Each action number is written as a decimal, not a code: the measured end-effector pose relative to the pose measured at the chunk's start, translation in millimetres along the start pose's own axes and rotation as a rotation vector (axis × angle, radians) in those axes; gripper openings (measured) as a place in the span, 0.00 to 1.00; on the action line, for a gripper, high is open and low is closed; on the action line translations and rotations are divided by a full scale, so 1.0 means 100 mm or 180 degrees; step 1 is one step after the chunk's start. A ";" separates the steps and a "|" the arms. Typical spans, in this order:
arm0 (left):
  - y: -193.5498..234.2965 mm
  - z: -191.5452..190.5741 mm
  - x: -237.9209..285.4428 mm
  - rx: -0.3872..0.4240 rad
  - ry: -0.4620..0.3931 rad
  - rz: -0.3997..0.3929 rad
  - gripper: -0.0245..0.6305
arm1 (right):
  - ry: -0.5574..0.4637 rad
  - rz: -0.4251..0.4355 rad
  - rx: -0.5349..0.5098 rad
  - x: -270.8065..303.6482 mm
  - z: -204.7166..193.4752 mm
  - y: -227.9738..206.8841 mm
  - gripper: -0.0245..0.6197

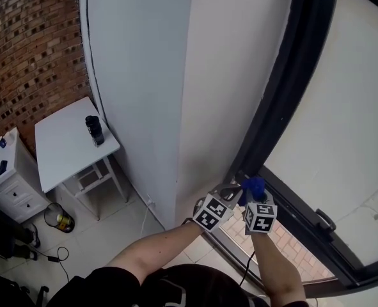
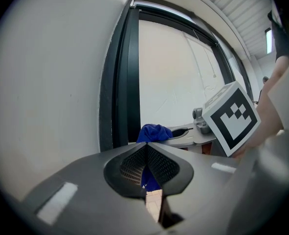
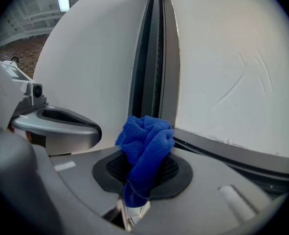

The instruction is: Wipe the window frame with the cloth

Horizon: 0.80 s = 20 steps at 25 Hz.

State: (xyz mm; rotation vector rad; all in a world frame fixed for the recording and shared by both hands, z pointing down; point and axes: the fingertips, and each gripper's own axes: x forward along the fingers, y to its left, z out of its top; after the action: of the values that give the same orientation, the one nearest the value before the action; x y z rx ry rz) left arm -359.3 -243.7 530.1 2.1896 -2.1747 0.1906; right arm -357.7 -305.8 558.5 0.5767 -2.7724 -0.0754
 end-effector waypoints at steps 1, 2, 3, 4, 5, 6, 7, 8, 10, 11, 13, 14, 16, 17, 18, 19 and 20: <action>0.00 0.00 0.00 0.0001 0.0002 -0.0020 0.03 | -0.0004 -0.0012 0.0002 0.00 0.01 0.00 0.16; 0.00 -0.01 0.01 0.0003 0.0005 -0.0036 0.03 | -0.0006 -0.0019 -0.0002 0.00 0.01 0.00 0.16; 0.00 0.00 0.00 0.0003 0.0006 -0.0044 0.03 | -0.0005 -0.0020 -0.0010 0.00 0.02 0.00 0.16; 0.01 0.00 -0.01 -0.0003 0.0006 -0.0044 0.03 | 0.0000 -0.0020 -0.0023 0.00 0.03 0.00 0.16; 0.02 0.01 -0.03 -0.0011 0.0006 -0.0043 0.03 | 0.0011 -0.0025 -0.0038 -0.01 0.04 0.01 0.16; 0.01 0.02 -0.04 -0.0019 0.0005 -0.0046 0.03 | 0.0026 -0.0041 -0.0050 -0.02 0.05 0.01 0.16; 0.00 0.03 -0.06 -0.0021 0.0003 -0.0056 0.03 | 0.0041 -0.0063 -0.0051 -0.04 0.05 0.01 0.16; -0.02 0.03 -0.07 -0.0019 0.0001 -0.0068 0.03 | 0.0054 -0.0083 -0.0037 -0.06 0.04 0.01 0.16; -0.03 0.01 -0.11 -0.0032 0.0006 -0.0069 0.03 | 0.0074 -0.0087 0.0006 -0.10 0.02 0.03 0.16; -0.04 0.01 -0.14 -0.0058 0.0012 -0.0053 0.03 | 0.0084 -0.0070 0.0011 -0.14 0.02 0.05 0.16; -0.08 0.04 -0.20 -0.0119 0.0016 -0.0016 0.03 | 0.0098 -0.0026 -0.0005 -0.23 0.04 0.10 0.16; -0.09 0.04 -0.23 -0.0139 0.0015 0.0006 0.03 | 0.0096 -0.0004 -0.0006 -0.26 0.04 0.12 0.16; -0.09 -0.01 -0.28 -0.0188 0.0033 0.0072 0.03 | 0.0088 0.0027 0.0002 -0.28 0.00 0.17 0.16; -0.09 -0.05 -0.30 -0.0211 0.0054 0.0104 0.03 | 0.0089 0.0043 0.0004 -0.28 -0.02 0.20 0.16; -0.09 -0.09 -0.32 -0.0218 0.0075 0.0128 0.03 | 0.0091 0.0066 0.0002 -0.28 -0.04 0.22 0.16; -0.08 -0.11 -0.33 -0.0210 0.0092 0.0147 0.03 | 0.0090 0.0093 -0.0002 -0.29 -0.04 0.25 0.16; -0.07 -0.11 -0.34 -0.0199 0.0099 0.0168 0.03 | 0.0085 0.0121 -0.0005 -0.29 -0.04 0.27 0.16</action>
State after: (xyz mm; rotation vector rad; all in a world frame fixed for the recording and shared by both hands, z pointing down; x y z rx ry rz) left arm -353.3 -208.0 537.3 2.0843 -2.1923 0.1557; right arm -341.8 -269.9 557.2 0.5209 -2.7560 -0.0610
